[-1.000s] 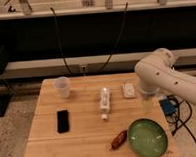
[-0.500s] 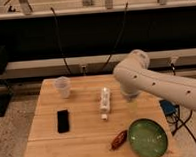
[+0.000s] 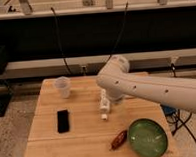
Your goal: Push the eraser across the table
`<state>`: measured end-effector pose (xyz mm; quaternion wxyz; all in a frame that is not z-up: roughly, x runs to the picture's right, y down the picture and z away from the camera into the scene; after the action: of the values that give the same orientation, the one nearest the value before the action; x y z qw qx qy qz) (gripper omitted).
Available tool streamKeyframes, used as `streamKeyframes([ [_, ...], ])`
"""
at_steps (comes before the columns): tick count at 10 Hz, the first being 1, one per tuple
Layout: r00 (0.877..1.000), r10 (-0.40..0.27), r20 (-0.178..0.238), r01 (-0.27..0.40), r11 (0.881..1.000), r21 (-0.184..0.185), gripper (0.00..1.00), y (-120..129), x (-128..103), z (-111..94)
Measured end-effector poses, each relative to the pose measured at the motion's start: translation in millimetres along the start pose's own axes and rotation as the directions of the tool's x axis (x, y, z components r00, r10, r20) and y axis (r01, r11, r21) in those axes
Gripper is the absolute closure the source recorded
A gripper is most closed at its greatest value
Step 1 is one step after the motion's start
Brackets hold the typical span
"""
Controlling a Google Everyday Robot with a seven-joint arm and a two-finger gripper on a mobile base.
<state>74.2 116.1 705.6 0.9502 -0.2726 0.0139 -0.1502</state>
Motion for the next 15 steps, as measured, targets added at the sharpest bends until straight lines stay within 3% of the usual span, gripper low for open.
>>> streamKeyframes([
  [7,0.992,-0.124,0.013,0.124,0.992,-0.003,0.20,-12.2,-46.5,41.1],
  [15,0.981,-0.190,0.022,0.191,0.982,-0.016,0.20,-15.9,-71.1,70.4],
])
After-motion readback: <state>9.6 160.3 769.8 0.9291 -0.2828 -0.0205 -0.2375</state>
